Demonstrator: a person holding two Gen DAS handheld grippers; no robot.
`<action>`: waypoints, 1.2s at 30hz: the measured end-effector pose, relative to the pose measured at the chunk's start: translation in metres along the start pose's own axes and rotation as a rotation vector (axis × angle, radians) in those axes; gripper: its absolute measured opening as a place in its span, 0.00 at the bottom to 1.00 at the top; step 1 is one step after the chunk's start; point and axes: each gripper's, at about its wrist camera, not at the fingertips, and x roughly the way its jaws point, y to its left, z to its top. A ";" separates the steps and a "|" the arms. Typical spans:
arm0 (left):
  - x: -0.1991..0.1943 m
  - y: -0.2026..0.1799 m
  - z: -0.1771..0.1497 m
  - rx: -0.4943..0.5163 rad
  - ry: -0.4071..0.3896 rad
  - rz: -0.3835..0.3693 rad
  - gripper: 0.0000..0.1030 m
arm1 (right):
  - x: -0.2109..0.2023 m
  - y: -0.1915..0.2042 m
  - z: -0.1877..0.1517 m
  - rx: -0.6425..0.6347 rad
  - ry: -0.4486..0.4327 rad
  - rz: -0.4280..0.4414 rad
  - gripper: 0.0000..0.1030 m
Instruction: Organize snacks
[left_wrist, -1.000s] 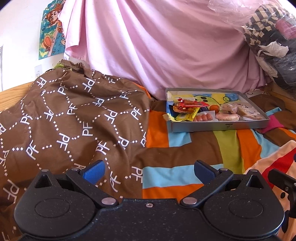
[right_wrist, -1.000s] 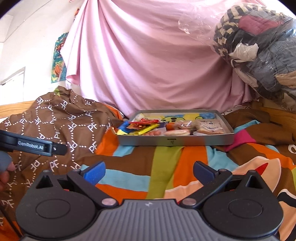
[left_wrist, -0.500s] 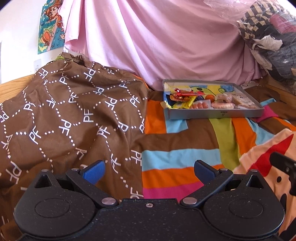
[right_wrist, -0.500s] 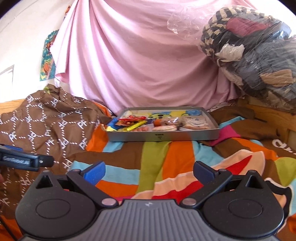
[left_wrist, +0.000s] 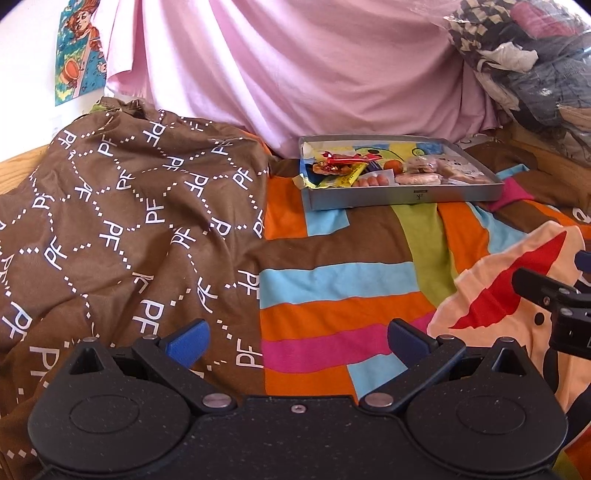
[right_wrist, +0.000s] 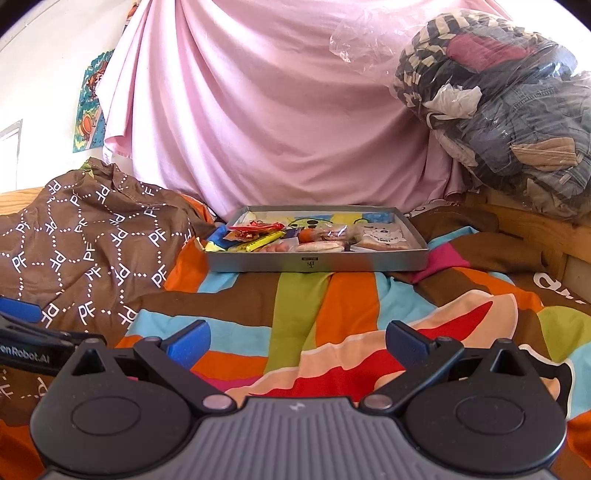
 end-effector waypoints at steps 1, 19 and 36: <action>0.000 0.000 0.000 0.004 0.001 -0.001 0.99 | -0.001 0.000 0.000 0.000 -0.004 -0.001 1.00; -0.001 0.000 -0.001 -0.004 0.006 0.010 0.99 | -0.003 0.000 0.001 0.000 -0.003 0.001 1.00; -0.001 0.001 -0.002 -0.012 0.010 0.015 0.99 | -0.002 -0.001 -0.002 0.001 0.012 0.008 1.00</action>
